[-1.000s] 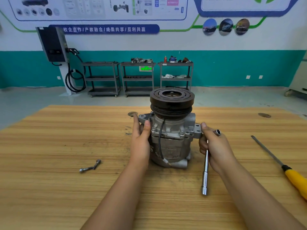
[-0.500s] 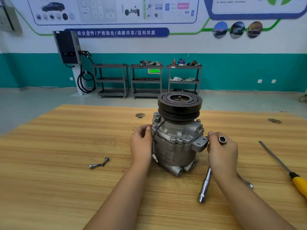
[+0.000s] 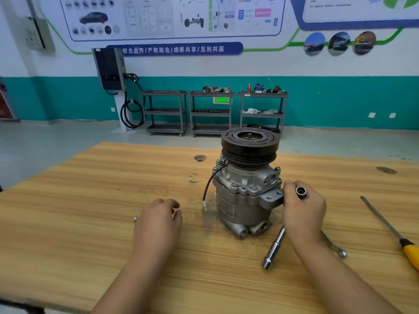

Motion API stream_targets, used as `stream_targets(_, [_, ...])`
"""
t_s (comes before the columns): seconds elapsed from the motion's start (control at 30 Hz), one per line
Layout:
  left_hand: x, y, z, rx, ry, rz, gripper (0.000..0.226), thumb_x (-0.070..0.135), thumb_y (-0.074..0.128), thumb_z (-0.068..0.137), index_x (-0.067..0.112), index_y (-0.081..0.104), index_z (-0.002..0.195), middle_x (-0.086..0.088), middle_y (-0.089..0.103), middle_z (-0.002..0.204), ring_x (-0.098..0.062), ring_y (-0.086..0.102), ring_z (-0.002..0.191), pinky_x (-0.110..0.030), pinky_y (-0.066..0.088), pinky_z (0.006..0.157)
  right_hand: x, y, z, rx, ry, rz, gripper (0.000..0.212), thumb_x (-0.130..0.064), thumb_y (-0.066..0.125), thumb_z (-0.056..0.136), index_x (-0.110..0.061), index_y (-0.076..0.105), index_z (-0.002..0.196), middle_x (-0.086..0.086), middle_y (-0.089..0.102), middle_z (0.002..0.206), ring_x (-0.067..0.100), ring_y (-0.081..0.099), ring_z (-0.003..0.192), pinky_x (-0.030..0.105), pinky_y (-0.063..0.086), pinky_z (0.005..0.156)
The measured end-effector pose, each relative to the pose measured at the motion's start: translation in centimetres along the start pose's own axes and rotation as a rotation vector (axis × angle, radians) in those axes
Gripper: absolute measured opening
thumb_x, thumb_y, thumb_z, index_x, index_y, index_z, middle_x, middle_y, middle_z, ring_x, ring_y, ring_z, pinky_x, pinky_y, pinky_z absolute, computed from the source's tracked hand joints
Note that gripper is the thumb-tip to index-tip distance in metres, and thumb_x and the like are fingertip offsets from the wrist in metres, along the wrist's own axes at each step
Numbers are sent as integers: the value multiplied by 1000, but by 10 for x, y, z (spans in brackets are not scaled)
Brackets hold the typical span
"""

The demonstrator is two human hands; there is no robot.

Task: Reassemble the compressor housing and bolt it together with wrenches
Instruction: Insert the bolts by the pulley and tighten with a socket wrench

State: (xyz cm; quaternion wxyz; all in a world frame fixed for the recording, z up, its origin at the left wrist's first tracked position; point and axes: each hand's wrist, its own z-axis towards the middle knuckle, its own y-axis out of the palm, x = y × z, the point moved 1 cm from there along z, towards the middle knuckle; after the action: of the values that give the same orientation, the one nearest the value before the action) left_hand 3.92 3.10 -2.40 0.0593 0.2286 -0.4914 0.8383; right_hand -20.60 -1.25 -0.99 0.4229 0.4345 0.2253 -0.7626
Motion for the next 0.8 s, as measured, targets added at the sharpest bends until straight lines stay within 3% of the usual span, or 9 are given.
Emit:
stream_targets(0.13, [-23, -10, 8, 1, -123, 259, 34, 35, 55, 90, 15, 62, 116, -12, 58, 113, -32, 50, 107, -37, 43, 88, -4, -1, 0, -14, -74, -17, 48, -2, 54, 87, -14, 27, 49, -6, 24, 42, 7, 27, 42, 18, 20, 42])
stream_targets(0.2, [-28, -11, 12, -75, -158, 348, 36, 42, 51, 92, 19, 61, 119, -9, 53, 120, -30, 46, 112, -36, 42, 92, -6, -3, 1, -14, -99, -19, 44, -5, 54, 89, -4, 36, 48, -4, 30, 41, 9, 29, 44, 17, 22, 43])
stream_targets(0.27, [-29, -8, 16, -120, -125, 402, 34, 45, 49, 92, 25, 62, 117, -4, 52, 121, -27, 44, 114, -36, 42, 94, -9, -6, 3, 0, -136, -12, 41, -14, 52, 91, 10, 49, 57, 15, 39, 46, 12, 31, 48, 17, 23, 44])
stream_targets(0.33, [-28, -4, 19, -147, -70, 426, 30, 45, 52, 91, 27, 63, 113, -1, 52, 120, -24, 43, 114, -35, 42, 93, -12, -9, 3, 8, -222, -1, 45, -24, 48, 88, 11, 52, 61, 23, 40, 49, 12, 32, 48, 17, 23, 45])
stream_targets(0.53, [-30, 3, 25, -186, -28, 398, 26, 41, 53, 91, 23, 51, 110, 3, 61, 115, -22, 47, 111, -33, 45, 88, -19, -10, 1, -165, -498, -14, 40, -27, 47, 88, -3, 47, 56, -8, 32, 48, 6, 31, 46, 12, 22, 44])
stream_targets(0.67, [-34, 6, 28, -171, -36, 329, 35, 37, 54, 90, 21, 49, 121, 1, 62, 117, -23, 49, 113, -32, 46, 88, -19, -8, 0, -221, -494, 0, 33, -25, 47, 88, -12, 47, 57, -14, 32, 49, 3, 32, 45, 11, 23, 45])
stream_targets(0.8, [-38, 6, 33, -153, -69, 448, 37, 42, 49, 92, 21, 53, 122, -4, 53, 122, -25, 47, 116, -34, 44, 91, -17, -8, 0, -235, -458, 10, 31, -27, 47, 87, -18, 42, 58, -11, 31, 48, 3, 30, 45, 14, 23, 45])
